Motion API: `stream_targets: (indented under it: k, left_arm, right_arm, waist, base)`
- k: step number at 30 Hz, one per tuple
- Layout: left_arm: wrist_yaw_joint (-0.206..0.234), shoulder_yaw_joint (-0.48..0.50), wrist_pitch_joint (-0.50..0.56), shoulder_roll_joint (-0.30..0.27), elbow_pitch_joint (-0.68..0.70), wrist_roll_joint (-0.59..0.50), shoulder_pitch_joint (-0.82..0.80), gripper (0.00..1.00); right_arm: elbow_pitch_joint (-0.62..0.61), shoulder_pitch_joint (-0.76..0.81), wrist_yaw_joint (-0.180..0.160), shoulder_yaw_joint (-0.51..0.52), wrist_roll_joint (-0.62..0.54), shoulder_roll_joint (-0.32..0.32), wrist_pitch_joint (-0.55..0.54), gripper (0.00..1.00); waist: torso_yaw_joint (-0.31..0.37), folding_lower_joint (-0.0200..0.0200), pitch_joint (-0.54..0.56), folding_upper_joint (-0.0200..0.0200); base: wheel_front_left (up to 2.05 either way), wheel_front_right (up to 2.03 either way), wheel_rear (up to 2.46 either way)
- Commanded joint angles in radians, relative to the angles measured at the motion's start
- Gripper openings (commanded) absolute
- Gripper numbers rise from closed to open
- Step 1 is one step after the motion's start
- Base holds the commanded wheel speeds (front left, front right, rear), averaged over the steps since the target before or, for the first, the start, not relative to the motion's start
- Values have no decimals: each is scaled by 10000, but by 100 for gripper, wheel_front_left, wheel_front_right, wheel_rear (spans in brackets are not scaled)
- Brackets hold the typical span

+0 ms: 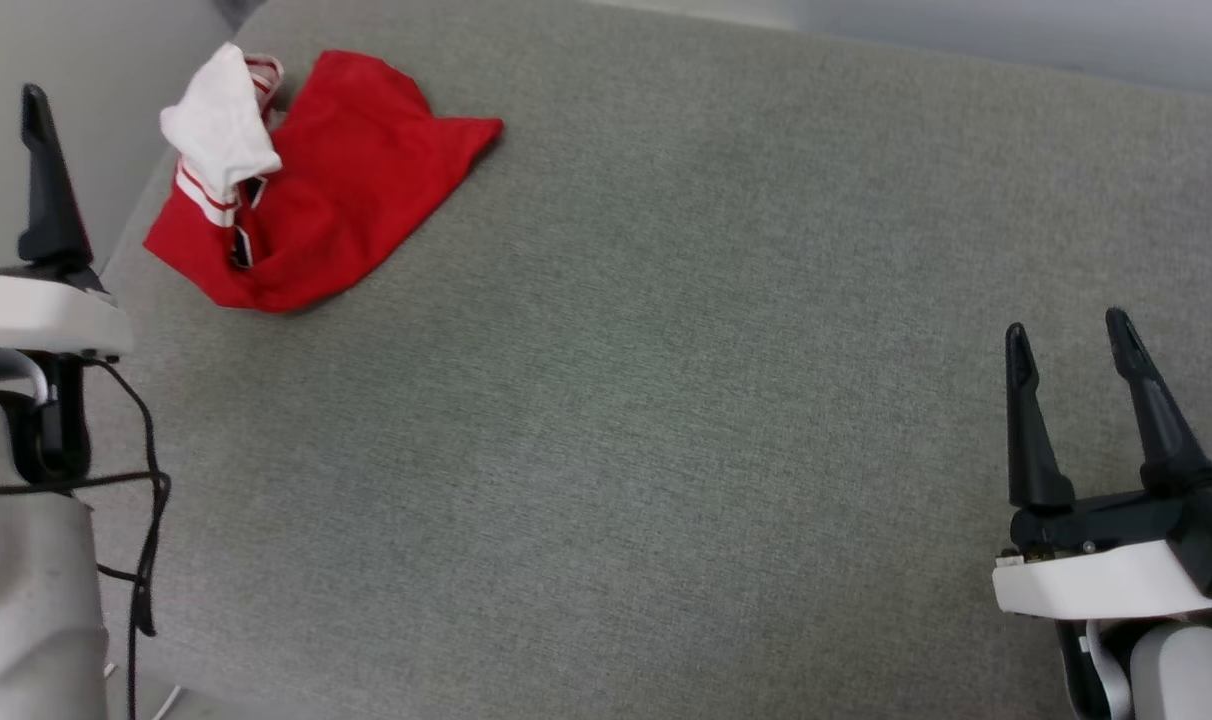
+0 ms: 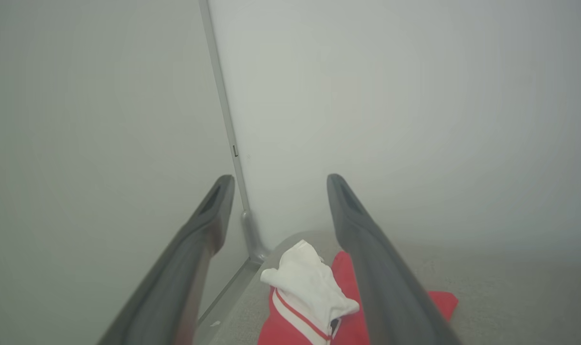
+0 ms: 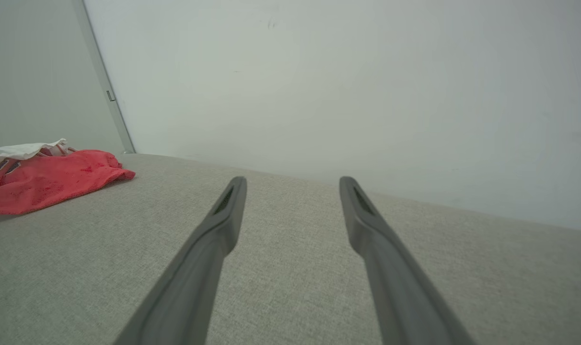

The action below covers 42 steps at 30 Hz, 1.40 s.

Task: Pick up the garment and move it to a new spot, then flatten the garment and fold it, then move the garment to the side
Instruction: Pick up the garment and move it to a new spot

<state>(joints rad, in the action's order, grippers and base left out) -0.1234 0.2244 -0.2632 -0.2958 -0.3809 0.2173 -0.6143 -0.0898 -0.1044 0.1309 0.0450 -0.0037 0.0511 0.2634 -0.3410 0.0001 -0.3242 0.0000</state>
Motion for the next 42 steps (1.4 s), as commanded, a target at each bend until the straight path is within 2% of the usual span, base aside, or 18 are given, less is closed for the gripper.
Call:
stream_targets:
  k: [1, 7, 14, 20, 23, 27, 32, 33, 34, 37, 42]
  left_arm:
    - [-32, -32, -26, -143, -134, 79, -203, 100]
    - [-55, -1147, 1059, -1358, -1274, 1124, -1417, 100]
    - [-52, -3231, 3658, -2845, -2196, 2895, -2321, 100]
    - [-54, -4761, 6246, -3736, -2587, 4662, -2606, 100]
    - [-54, -5467, 7600, -4027, -2706, 5456, -2534, 100]
    - [-54, -6051, 8831, -4227, -2848, 6497, -2475, 100]
    - [-67, -6796, 9518, -4140, -2933, 7231, -2359, 100]
    - [-75, -6922, 9464, -4152, -2947, 7289, -2371, 47]
    - [-75, -7029, 9420, -4176, -2958, 7345, -2385, 0]
    - [-64, -7357, 9122, -4392, -2889, 7404, -2545, 0]
    - [-55, -7644, 8177, -5061, -2653, 7282, -3152, 0]
  right_arm:
    - [-85, -200, -3, 41, -60, -17, 21, 100]
    - [-478, -496, -3, 220, -271, -17, 21, 100]
    - [-849, -804, -3, 356, -436, -15, 21, 100]
    - [-1011, -982, -3, 381, -509, -15, 21, 100]
    - [-1046, -1054, -3, 408, -547, -15, 21, 100]
    - [-1051, -1128, -3, 448, -556, -15, 21, 100]
    - [-1008, -1206, -3, 477, -478, -15, 21, 100]
    - [-988, -1215, -3, 477, -468, -15, 21, 100]
    - [-957, -1219, -3, 483, -431, -15, 21, 100]
    - [-868, -1231, -3, 487, -334, -15, 21, 100]
    - [-725, -1166, -3, 479, -110, -15, 21, 100]
  waist:
    - [350, -1, -558, 0]
    - [508, -1, -1259, 0]
    - [675, -1, -1930, 0]
    - [947, -1, -2376, 0]
    - [1060, -1, -2570, 0]
    - [1191, -1, -2763, 0]
    - [1283, -1, -2891, 0]
    - [1285, -1, -2903, 0]
    - [1286, -1, -2904, 0]
    - [1291, -1, -2826, 0]
    - [1293, -1, -2362, 0]
  base:
    - [0, 0, 0]
    - [0, 0, 0]
    - [0, 0, 0]
    - [0, 0, 0]
    - [0, 0, 0]
    - [0, 0, 0]
    - [0, 0, 0]
    - [0, 0, 0]
    - [0, 0, 0]
    - [0, 0, 0]
    - [0, 0, 0]
